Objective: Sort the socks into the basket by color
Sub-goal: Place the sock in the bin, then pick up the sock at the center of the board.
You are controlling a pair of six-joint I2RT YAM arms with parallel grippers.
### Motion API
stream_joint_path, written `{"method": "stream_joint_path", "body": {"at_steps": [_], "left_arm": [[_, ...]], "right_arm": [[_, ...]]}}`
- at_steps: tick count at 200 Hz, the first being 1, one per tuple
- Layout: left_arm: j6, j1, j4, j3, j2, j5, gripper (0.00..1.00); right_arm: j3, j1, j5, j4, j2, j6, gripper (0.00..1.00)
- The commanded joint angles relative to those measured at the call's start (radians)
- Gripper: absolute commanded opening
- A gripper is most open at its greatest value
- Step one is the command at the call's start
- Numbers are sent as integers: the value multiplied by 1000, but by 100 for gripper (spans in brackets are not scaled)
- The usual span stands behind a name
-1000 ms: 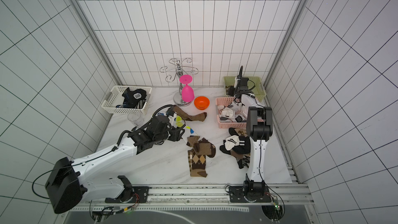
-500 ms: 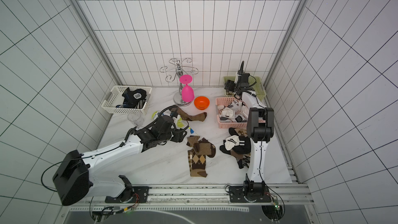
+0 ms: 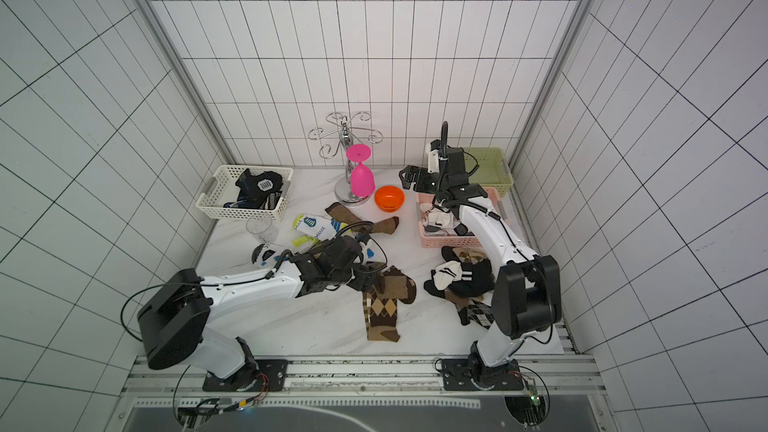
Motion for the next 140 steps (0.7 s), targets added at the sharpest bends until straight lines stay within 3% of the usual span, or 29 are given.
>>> {"method": "stream_joint_path", "body": {"at_steps": [1,43,70,110,140], "left_arm": [[15,-36,29,57,42,-41,77],[11,-89,-47,139,142,-110,77],[2,-94,-98,174,188,-144,72],[-16,-95,-101,167,221,-175,56],[-32,-97,-92,144,198,-210,31]], "right_arm": [[-106,7,-24,-58,-110,-7,99],[-189,17,-32,-123,-245,-25,99],[-220,17,-27,-133,-301,-31,99],[-226,18,-29,-146,-344,-35,99],[-241,15,-1,-145,-384,-27,98]]}}
